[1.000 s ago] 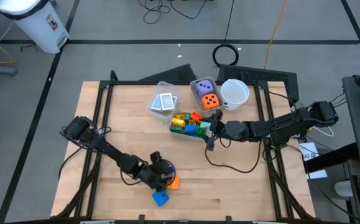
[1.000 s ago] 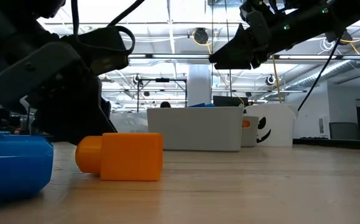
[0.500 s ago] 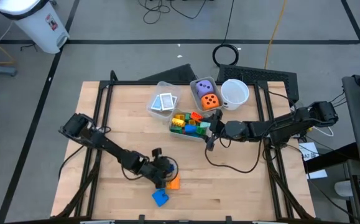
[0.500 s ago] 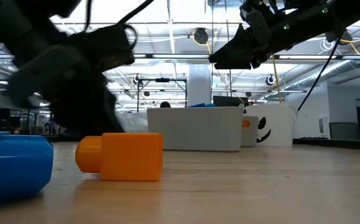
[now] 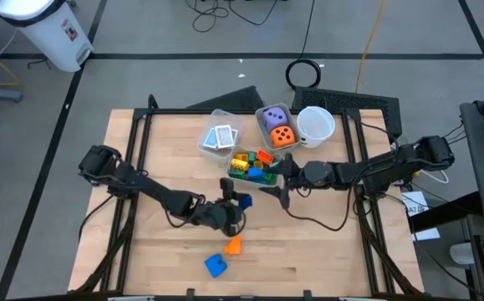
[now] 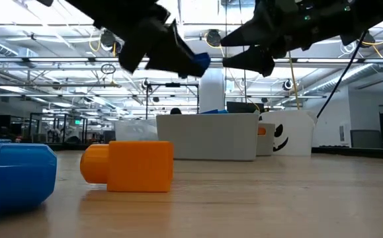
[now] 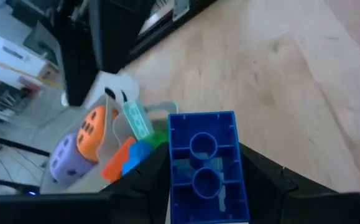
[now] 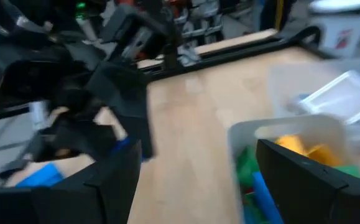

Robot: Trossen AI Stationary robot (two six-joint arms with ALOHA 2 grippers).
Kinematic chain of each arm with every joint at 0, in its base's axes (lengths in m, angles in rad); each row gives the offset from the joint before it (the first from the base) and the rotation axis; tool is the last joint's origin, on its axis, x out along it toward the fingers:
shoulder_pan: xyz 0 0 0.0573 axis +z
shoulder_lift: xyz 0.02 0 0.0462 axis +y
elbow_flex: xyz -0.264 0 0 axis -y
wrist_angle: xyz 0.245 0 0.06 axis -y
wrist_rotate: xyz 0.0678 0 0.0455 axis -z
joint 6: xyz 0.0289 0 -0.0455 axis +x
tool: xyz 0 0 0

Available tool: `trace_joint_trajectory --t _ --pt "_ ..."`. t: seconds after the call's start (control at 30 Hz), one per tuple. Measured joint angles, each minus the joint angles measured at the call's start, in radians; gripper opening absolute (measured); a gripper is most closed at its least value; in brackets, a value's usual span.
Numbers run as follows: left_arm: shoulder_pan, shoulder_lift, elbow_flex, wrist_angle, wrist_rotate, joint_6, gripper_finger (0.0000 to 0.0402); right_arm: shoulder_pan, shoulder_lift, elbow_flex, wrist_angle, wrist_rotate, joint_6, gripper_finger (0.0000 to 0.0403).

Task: Pick & Place Toys
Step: Put the blue game piece into the bottom gray bin

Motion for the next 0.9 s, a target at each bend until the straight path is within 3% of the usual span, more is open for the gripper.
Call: trace_joint_trajectory --t 0.23,0.37,0.7,0.9 --pt "0.036 0.008 0.026 0.013 -0.036 0.034 0.0148 -0.001 0.057 -0.001 0.030 -0.089 0.105 0.0289" --pt "0.041 0.008 0.026 0.012 -0.074 0.053 0.0163 -0.008 0.099 0.000 0.115 -0.164 0.139 0.0288" --pt "0.042 0.008 0.026 0.016 -0.074 0.052 0.0149 -0.035 0.209 0.018 0.235 -0.167 0.164 0.0288" --pt "0.042 0.008 0.026 0.017 -0.078 0.045 0.0167 -0.034 0.230 0.051 0.239 -0.199 0.165 0.0284"
